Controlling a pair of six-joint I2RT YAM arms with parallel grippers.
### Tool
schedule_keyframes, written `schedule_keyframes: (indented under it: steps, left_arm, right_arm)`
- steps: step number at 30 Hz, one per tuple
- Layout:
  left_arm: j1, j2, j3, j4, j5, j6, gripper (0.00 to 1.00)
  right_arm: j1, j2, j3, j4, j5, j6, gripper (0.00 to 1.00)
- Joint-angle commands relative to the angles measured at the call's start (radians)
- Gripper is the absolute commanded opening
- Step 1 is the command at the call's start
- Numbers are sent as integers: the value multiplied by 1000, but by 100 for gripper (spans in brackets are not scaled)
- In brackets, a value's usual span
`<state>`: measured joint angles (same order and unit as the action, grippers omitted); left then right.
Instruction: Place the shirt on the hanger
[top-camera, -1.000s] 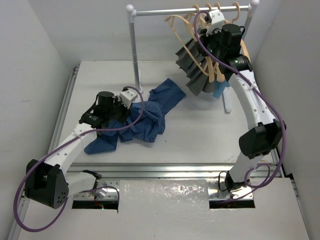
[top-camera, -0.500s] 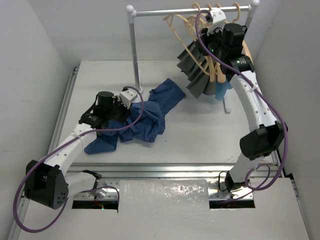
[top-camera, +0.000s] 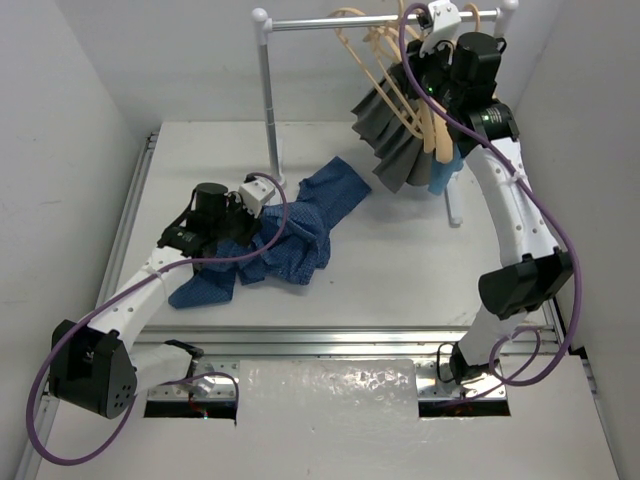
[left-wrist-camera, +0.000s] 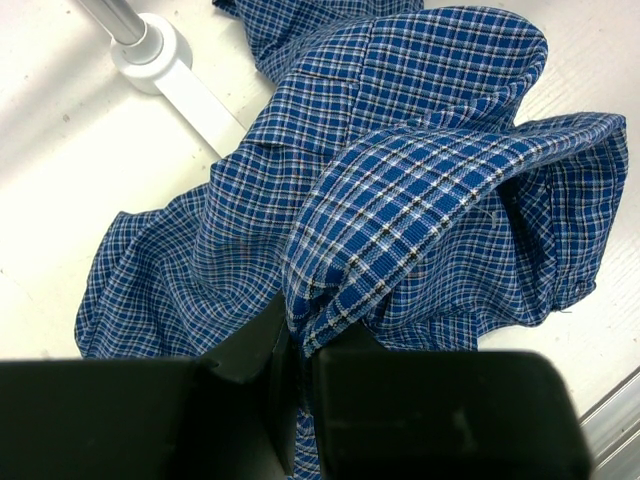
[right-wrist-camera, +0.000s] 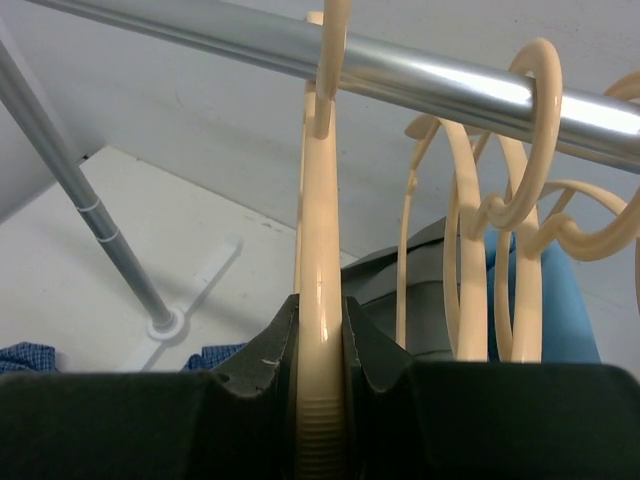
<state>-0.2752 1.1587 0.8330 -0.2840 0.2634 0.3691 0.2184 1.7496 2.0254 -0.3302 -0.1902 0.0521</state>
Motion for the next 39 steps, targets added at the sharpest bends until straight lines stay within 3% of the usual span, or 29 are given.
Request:
schedule_keyframes:
  steps: [1, 12, 17, 24, 39]
  left_arm:
    - [7, -21, 31, 20, 7, 2, 0]
    - [10, 28, 63, 34, -7, 1, 0]
    - [13, 99, 112, 37, -50, 7, 0]
    - [44, 186, 195, 37, -76, 7, 2]
    - [67, 348, 319, 5, -56, 7, 3]
  right_arm:
    - [1, -60, -40, 106, -32, -5, 0]
    - [2, -446, -669, 313, -308, 37, 0]
    - [6, -536, -761, 286, -373, 81, 0]
    - [27, -711, -1049, 255, -430, 100, 0]
    - [41, -874, -1177, 118, -554, 83, 0]
